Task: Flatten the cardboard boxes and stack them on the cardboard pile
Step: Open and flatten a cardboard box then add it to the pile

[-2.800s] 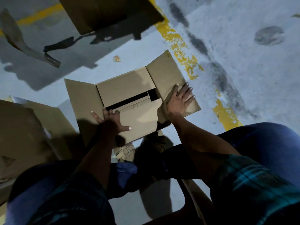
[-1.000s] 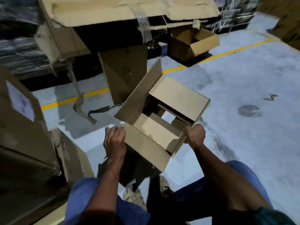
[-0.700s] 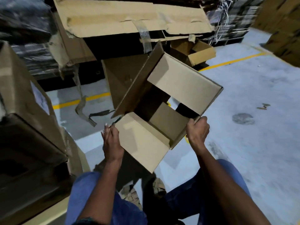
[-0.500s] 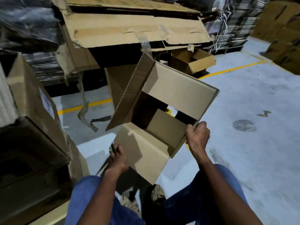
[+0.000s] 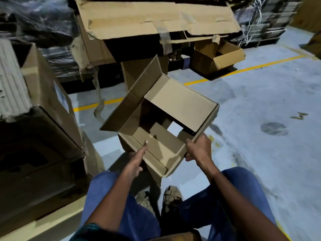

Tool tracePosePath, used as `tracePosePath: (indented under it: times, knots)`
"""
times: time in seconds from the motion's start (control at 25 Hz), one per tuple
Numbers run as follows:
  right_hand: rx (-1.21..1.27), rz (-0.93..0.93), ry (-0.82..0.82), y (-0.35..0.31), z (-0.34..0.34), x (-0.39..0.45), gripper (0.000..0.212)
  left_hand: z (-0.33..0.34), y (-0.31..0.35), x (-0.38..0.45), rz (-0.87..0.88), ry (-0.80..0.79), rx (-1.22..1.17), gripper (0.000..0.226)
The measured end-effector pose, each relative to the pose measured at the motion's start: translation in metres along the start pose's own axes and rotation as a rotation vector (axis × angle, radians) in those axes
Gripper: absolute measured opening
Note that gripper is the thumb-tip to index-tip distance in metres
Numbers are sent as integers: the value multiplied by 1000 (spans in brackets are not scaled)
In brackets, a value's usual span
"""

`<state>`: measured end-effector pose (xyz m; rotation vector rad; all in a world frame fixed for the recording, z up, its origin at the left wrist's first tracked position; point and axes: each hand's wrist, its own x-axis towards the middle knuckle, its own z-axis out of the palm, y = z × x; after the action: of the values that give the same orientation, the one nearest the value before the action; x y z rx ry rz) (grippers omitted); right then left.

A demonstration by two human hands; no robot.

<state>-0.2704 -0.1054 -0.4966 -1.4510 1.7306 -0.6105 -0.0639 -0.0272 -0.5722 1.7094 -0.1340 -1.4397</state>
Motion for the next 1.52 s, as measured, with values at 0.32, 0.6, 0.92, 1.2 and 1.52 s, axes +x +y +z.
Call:
tracePosePath:
  times: [0.32,0.6,0.92,1.2,1.52]
  knots:
    - [-225,-52,-83,7,-5,2,49,9,5,0,184,330,-150,36]
    - [-410,-248,-254,11,12,11,40,17,2,-11,172,488,54,29]
    - [-510,-323,-307,7,30,18,69,9,8,3,244,430,157,11]
    - [-556,-439,61,0,5,35,83,1,4,14,209,436,81,18]
    - [-742,-307,237,16,-24,79,110,-1,6,13,246,402,82,19]
